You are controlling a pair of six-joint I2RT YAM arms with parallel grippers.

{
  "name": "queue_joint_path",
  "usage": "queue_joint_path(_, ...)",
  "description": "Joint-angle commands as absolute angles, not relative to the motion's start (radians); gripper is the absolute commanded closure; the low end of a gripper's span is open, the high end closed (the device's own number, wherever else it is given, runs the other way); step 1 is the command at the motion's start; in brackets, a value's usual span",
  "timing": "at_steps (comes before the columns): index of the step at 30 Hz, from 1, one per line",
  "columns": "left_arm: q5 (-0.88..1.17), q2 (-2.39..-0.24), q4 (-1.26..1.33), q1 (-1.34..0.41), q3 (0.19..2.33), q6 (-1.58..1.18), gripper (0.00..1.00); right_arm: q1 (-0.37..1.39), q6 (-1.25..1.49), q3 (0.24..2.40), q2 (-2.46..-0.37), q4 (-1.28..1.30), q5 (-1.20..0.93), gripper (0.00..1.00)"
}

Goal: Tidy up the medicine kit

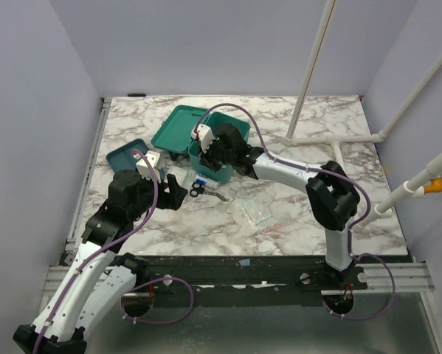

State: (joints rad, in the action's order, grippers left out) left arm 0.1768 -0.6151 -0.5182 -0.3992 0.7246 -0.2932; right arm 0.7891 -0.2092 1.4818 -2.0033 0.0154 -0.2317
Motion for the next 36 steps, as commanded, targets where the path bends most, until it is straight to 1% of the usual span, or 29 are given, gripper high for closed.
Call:
queue_joint_path(1,0.183,-0.603,-0.513,-0.4,0.712,-0.293,0.27,0.818,-0.153,1.376,-1.956,0.107,-0.184,0.99)
queue_joint_path(8,0.176,-0.604,-0.512,-0.4,0.71,-0.293,0.27,0.832,-0.043,1.247,-1.84,0.078,-0.151,0.99)
queue_joint_path(16,0.171,-0.609,-0.516,-0.4,0.71,-0.291,0.27,0.856,-0.003,1.192,-1.751,0.108,-0.116,0.99)
queue_joint_path(18,0.17,-0.613,-0.516,-0.4,0.71,-0.291,0.27,0.856,-0.002,1.181,-1.734,0.099,-0.099,0.97)
queue_joint_path(21,0.171,-0.62,-0.516,-0.4,0.71,-0.29,0.27,0.856,-0.003,1.198,-1.72,0.099,-0.049,0.87)
queue_joint_path(24,0.168,-0.625,-0.518,-0.4,0.712,-0.289,0.27,0.856,-0.018,1.233,-1.707,0.111,-0.018,0.68)
queue_joint_path(28,0.156,-0.624,-0.519,-0.399,0.713,-0.288,0.27,0.856,-0.06,1.27,-1.68,0.124,-0.004,0.54)
queue_joint_path(31,0.148,-0.627,-0.521,-0.4,0.713,-0.287,0.27,0.856,-0.112,1.308,-1.664,0.17,-0.025,0.47)
queue_joint_path(34,0.127,-0.628,-0.524,-0.399,0.718,-0.287,0.26,0.856,-0.16,1.322,-1.635,0.201,-0.057,0.45)
queue_joint_path(35,0.122,-0.627,-0.525,-0.399,0.718,-0.287,0.23,0.856,-0.177,1.318,-1.622,0.204,-0.081,0.44)
queue_joint_path(36,0.112,-0.626,-0.526,-0.399,0.719,-0.286,0.08,0.858,-0.211,1.312,-1.605,0.211,-0.113,0.44)
